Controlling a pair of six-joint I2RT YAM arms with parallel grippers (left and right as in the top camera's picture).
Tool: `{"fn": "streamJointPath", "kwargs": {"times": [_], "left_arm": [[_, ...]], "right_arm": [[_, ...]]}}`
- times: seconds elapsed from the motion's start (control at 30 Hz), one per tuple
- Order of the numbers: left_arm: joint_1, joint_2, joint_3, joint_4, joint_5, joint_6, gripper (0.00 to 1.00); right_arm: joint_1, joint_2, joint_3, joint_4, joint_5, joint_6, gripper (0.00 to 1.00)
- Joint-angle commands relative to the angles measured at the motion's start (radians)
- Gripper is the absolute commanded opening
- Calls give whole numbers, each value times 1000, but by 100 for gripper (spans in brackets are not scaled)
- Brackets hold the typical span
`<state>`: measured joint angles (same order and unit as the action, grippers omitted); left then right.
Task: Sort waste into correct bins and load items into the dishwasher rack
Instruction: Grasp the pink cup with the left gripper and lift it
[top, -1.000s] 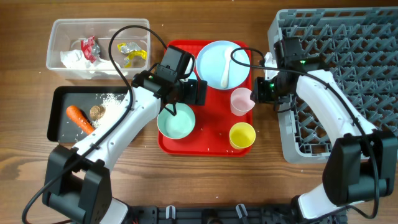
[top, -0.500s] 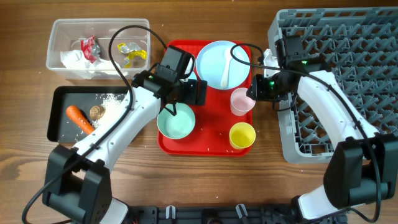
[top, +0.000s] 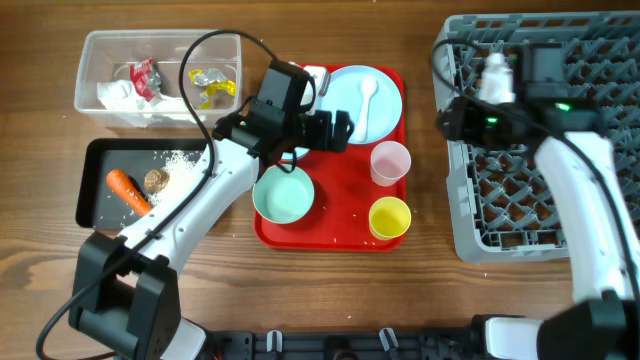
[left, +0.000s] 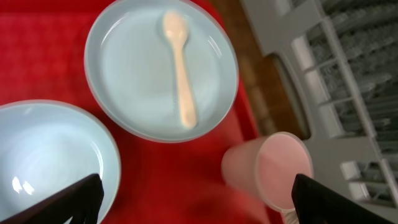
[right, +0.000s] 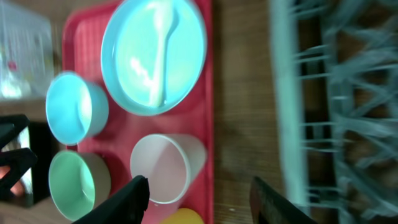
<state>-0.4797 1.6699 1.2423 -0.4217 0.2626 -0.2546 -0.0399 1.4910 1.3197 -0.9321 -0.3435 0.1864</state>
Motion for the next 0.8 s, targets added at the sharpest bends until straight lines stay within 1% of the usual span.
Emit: {"fn": "streamJointPath", "kwargs": {"times": [0.0,0.07,0.2,0.27,0.37,0.4,0.43,0.5,0.53,0.57,0.63,0.67,0.7,0.77], "left_arm": [[-38,47,14,50,63,-23,95],[-87,117,28,52,63,-22,93],[-171,241,93,37,47,-11,91],[-188,254,94,21,3,-11,88],[-191,261,94,6,-18,-11,72],[-191,263,94,7,-22,-12,63],[-191,269,94,7,-25,-12,53],[-191,286,94,8,-24,-16,48],[-191,298,94,11,-24,-17,44],[-191,303,94,16,-24,-23,39],[-191,303,94,25,-24,-23,27],[-191,303,94,26,-24,-23,10],[-191,303,94,26,-24,-24,4],[-188,301,94,27,-25,-44,4]], "right_arm": [[-107,-88,29,-19,-5,-12,60],[-140,-94,29,-39,-4,-29,63],[-143,-94,29,-68,11,-37,64],[-143,-94,29,-79,24,-49,65],[-143,-94,29,-84,37,-49,65],[-143,-94,29,-85,37,-49,65],[-143,-94,29,-90,38,-53,65],[-143,-94,29,-98,42,-55,65],[-143,-94,29,-101,46,-55,65],[-143,-94,29,-106,60,-54,64],[-143,-94,29,-111,60,-55,65],[-143,-94,29,-113,60,-54,65],[-143,-94,29,-113,60,-55,65],[-143,-94,29,-113,60,-55,66]]}}
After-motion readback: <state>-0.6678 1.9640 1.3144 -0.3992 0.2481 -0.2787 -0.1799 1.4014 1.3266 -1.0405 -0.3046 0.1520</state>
